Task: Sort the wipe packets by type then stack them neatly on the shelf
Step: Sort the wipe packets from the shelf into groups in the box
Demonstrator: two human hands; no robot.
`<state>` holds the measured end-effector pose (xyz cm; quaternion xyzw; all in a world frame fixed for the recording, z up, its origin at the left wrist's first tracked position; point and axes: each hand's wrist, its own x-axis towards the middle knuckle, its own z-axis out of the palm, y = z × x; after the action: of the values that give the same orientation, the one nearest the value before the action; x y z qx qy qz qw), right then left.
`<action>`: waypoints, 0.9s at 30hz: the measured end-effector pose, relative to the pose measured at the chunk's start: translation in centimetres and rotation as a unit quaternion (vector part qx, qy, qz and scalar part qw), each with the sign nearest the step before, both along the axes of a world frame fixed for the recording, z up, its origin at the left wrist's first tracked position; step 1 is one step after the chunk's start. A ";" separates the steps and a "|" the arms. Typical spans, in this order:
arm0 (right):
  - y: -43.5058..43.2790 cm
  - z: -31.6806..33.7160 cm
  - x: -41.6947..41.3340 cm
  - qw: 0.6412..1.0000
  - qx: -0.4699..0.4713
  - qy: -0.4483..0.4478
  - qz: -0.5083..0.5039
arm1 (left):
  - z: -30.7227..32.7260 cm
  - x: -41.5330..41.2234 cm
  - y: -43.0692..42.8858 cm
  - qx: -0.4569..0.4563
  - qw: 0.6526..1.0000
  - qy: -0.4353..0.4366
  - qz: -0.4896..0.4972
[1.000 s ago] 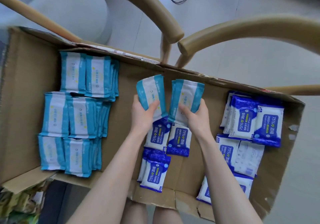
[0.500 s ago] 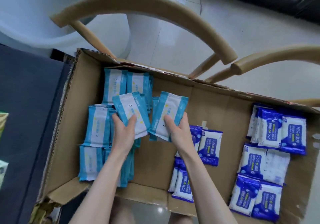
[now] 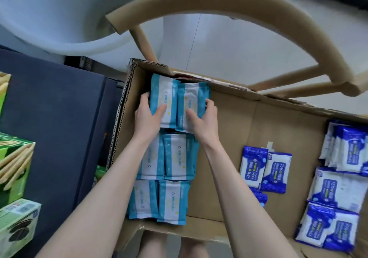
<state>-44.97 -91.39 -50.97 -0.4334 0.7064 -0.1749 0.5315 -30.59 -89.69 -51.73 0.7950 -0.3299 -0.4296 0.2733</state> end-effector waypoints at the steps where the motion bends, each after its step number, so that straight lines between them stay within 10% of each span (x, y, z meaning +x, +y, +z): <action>1: -0.2 -0.4 0.2 0.997 -0.012 0.064 0.031 | -0.4 0.0 -0.1 0.006 1.000 -0.012 -0.008; 5: 0.1 -1.2 0.4 0.977 -0.033 0.185 0.095 | -1.1 -0.7 0.1 0.037 0.995 -0.077 -0.056; 14: -0.3 -1.1 -0.2 0.964 -0.040 0.178 0.194 | -2.0 0.5 0.7 0.097 0.991 0.009 -0.088; 27: 0.4 3.9 -4.2 0.941 -0.079 0.209 0.253 | 4.7 -0.7 1.6 0.012 0.965 -0.149 -0.213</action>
<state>-49.15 -90.98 -47.10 -0.6656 0.6525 0.0048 0.3622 -31.28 -88.12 -47.00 0.7647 -0.5235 -0.3582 0.1134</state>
